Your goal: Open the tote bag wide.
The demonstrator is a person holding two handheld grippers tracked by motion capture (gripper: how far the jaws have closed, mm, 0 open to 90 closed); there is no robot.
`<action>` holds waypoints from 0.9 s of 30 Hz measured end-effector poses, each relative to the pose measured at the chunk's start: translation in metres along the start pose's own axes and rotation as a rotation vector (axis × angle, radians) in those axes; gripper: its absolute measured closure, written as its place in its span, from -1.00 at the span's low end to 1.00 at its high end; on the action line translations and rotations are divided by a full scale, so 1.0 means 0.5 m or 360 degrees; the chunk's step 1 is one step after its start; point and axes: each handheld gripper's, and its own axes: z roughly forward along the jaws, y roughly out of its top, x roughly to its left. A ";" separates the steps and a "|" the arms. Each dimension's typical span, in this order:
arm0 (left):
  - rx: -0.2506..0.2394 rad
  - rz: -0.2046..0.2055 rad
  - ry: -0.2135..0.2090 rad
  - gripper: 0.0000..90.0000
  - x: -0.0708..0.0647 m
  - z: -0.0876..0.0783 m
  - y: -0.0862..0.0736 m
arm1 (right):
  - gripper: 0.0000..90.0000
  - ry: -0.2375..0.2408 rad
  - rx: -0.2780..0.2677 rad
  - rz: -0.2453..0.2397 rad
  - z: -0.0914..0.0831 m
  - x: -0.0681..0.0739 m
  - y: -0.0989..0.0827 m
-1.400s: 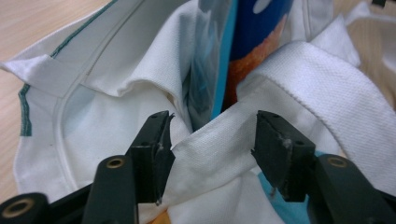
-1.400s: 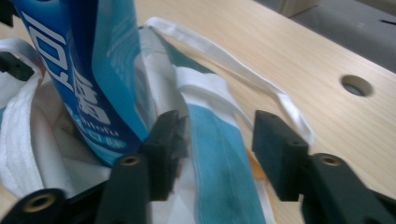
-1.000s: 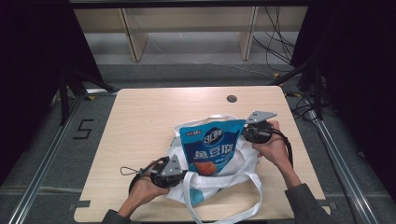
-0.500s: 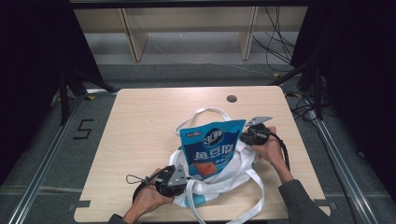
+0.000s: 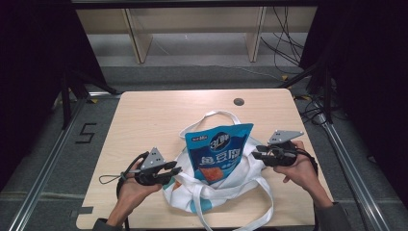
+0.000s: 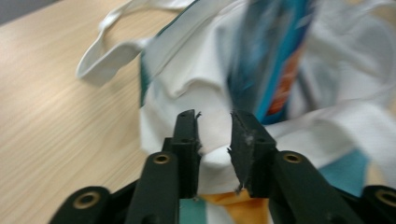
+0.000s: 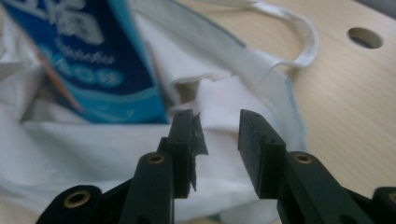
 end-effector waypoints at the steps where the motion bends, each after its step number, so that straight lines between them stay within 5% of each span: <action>1: 0.0046 -0.0052 0.0015 0.64 0.007 0.015 -0.012 | 0.49 0.0000 0.0000 0.0000 0.000 0.000 0.000; 3: 0.0079 -0.0068 0.0023 0.71 0.016 0.034 -0.026 | 0.53 0.0051 0.0051 0.0002 0.004 0.014 -0.013; 7: 0.0165 -0.0129 0.0032 0.83 0.028 0.064 -0.062 | 0.66 0.0057 0.0184 -0.0116 0.040 0.028 -0.040; 11: 0.0212 -0.0124 0.0050 0.85 0.026 0.080 -0.085 | 0.87 0.0074 0.0301 -0.0111 0.075 0.031 -0.058; 14: 0.0196 -0.0155 0.0042 0.85 0.030 0.079 -0.084 | 0.93 0.0056 0.0326 -0.0070 0.095 0.032 -0.081; 16: 0.0169 -0.0119 0.0098 0.83 0.024 0.069 -0.069 | 0.93 0.0071 0.0311 -0.0070 0.091 0.031 -0.082; 21: -0.0033 -0.0124 0.0171 0.76 -0.013 0.012 -0.035 | 0.80 0.0045 0.0287 -0.0090 0.084 0.038 -0.075; 24: -0.0122 -0.0208 0.0059 0.77 -0.042 -0.005 -0.038 | 0.78 0.0051 0.0213 -0.0086 0.066 0.039 -0.068; 27: -0.0088 -0.0144 -0.0057 0.73 -0.070 -0.001 -0.042 | 0.77 0.0071 0.0157 -0.0088 0.047 0.043 -0.063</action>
